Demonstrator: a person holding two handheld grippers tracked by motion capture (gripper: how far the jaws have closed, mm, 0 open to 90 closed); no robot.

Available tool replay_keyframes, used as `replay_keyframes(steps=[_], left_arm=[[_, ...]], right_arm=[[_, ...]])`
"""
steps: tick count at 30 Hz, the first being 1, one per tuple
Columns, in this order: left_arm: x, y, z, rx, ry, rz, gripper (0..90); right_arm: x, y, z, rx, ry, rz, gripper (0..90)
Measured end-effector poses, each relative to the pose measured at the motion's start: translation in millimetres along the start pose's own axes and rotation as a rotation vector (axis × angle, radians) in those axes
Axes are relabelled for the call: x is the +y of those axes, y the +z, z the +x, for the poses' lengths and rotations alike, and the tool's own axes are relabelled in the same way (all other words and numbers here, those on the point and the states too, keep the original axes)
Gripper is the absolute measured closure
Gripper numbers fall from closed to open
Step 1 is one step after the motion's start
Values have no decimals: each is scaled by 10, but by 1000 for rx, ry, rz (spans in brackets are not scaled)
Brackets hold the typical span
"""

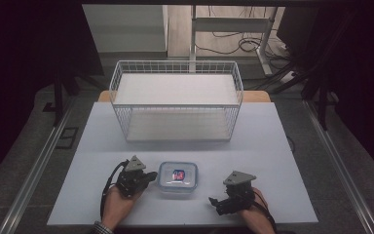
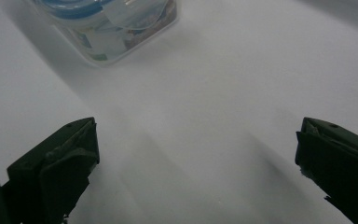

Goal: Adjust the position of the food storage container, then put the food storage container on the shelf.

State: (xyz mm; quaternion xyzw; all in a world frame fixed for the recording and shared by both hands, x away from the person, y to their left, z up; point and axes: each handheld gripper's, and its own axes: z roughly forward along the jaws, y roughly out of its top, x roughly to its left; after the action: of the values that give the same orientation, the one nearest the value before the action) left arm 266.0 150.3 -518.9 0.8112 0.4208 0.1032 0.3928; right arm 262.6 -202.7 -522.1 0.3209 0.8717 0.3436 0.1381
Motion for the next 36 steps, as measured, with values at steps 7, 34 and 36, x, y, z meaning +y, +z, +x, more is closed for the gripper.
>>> replay_keyframes(steps=[7, 34, 36], left_arm=[[-43, -93, 124, 21, -42, -49, 512], [148, -101, 74, -104, 13, -57, 123], [210, -88, 63, -113, 24, -60, 135]], right_arm=[[-5, -3, -6, 3, 10, -11, 0], [519, 78, 42, 67, 120, -43, 56], [602, 101, 40, 47, 104, -40, 87]])
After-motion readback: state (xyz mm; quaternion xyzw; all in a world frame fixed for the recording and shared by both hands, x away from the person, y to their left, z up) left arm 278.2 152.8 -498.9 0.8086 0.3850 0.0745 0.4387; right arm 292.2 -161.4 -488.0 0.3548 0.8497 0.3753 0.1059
